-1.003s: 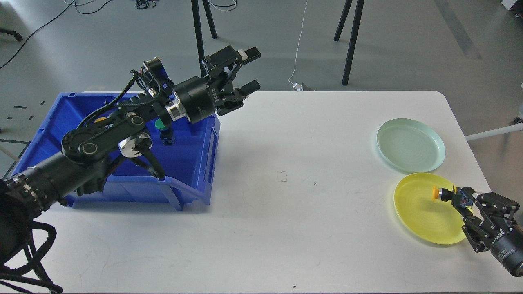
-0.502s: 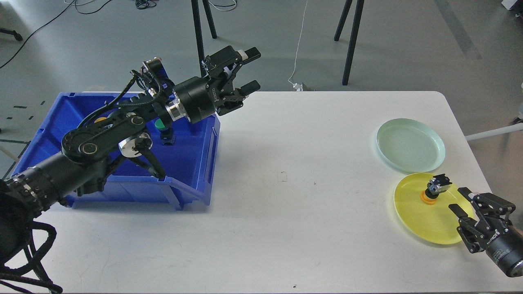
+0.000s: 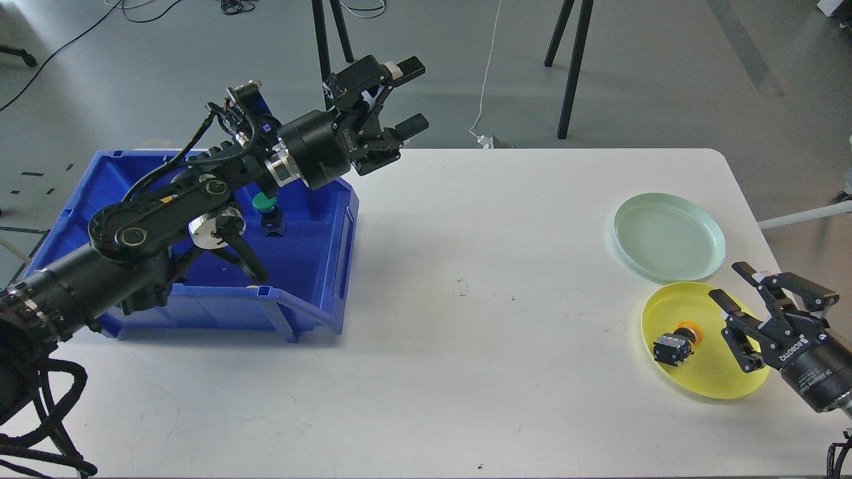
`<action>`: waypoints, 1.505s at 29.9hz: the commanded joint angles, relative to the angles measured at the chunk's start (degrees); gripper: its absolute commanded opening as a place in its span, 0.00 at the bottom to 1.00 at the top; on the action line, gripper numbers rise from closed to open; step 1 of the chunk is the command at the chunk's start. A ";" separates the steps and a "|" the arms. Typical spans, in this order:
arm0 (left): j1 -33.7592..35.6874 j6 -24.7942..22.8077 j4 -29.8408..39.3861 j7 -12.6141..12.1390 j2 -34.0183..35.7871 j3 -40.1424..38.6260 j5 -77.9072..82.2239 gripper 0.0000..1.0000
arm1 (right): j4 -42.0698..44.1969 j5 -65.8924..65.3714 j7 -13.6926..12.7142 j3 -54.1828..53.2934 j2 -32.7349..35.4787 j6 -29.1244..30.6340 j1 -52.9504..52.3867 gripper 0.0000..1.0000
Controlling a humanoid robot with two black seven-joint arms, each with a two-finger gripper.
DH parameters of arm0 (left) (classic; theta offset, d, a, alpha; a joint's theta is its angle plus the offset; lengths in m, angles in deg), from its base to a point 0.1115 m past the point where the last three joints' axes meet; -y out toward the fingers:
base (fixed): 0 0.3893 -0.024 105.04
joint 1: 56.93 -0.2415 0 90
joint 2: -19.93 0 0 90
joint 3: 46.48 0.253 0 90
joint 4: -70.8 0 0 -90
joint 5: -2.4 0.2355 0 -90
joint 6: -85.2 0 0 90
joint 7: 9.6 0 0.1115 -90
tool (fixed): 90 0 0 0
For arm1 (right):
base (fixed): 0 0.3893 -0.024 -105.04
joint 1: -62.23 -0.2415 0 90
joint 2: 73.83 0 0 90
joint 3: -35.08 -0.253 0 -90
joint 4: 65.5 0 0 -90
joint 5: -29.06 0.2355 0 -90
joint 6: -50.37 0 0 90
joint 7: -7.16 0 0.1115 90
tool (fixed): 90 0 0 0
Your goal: Pass button and place on color plate
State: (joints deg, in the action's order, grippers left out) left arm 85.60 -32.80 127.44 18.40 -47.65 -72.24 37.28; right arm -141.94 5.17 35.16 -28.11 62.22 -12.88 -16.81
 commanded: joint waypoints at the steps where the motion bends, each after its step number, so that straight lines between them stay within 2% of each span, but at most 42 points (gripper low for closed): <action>1: -1.45 0.00 4.87 0.00 4.82 -4.64 -0.43 1.00 | -0.11 1.83 0.00 -2.55 -0.35 1.25 -0.59 0.51; 6: -2.33 0.00 7.00 0.00 16.14 -9.04 -5.95 1.00 | 0.06 14.02 0.00 -3.52 0.26 1.25 -4.88 0.51; 14: -4.62 0.00 8.66 0.00 36.54 -8.25 -6.60 1.00 | 1.38 29.33 0.00 -3.52 -0.35 1.25 -13.76 0.53; 17: -4.45 0.00 10.24 0.00 40.07 -8.34 4.71 1.00 | 1.47 31.01 0.00 -2.65 -0.88 1.25 -18.50 0.58; 22: -2.87 0.00 17.27 0.00 43.84 -7.30 44.50 1.00 | 1.21 31.02 0.00 -1.94 -6.05 1.25 -21.86 0.66; 24: -1.55 0.00 17.46 0.00 45.69 -3.71 48.42 0.99 | 1.38 30.93 0.00 -1.94 -7.29 1.25 -21.86 0.67; 28: 1.26 0.00 16.41 0.00 45.70 5.61 57.54 0.98 | 1.73 30.84 0.00 -1.85 -8.09 1.25 -21.16 0.69; 32: 1.88 0.00 8.16 0.00 41.50 12.21 66.53 0.96 | 2.26 30.84 0.00 -0.54 -8.70 1.25 -21.07 0.70; 35: 1.71 0.00 4.19 0.00 38.50 13.01 69.17 0.96 | 2.61 30.84 0.00 -0.45 -8.70 1.25 -20.72 0.71; 45: 1.62 0.00 -2.40 0.00 32.17 14.77 71.02 0.96 | 4.28 30.84 0.00 -0.80 -8.61 1.25 -19.57 0.72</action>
State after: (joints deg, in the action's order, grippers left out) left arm 87.10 -32.80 126.86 18.39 -13.57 -57.88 108.14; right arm -137.92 35.99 35.16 -28.86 53.54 -11.63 -36.62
